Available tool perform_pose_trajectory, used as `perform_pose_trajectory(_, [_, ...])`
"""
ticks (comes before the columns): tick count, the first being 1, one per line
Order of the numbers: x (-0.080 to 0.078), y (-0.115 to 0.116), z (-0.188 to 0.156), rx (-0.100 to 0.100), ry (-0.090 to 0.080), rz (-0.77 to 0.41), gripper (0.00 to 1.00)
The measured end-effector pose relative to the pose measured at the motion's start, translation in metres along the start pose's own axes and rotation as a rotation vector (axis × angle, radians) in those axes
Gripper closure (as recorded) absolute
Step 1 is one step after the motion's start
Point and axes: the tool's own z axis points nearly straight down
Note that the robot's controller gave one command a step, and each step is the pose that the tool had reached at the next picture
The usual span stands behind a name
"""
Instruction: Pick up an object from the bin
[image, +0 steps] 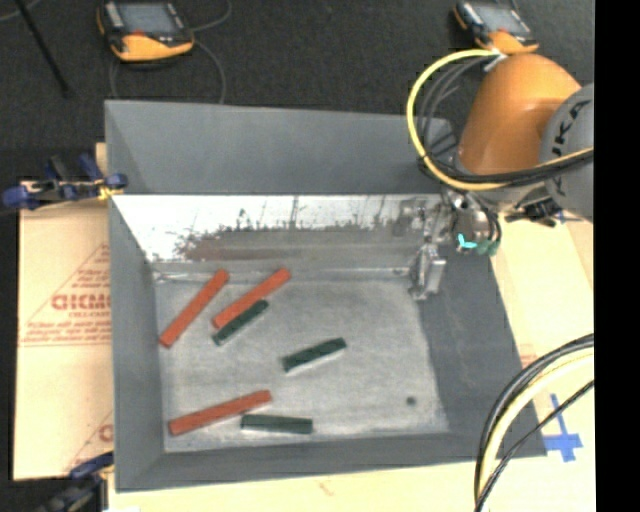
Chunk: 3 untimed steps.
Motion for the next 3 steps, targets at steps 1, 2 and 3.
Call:
perform_pose_trajectory(1, [0.061,0.04,0.033,-0.002,0.0,-0.089,0.0])
perform_pose_trajectory(2, [0.1,0.107,0.13,-0.005,0.002,-0.076,0.0])
perform_pose_trajectory(3, [0.096,0.103,0.125,-0.002,-0.008,-0.075,1.0])
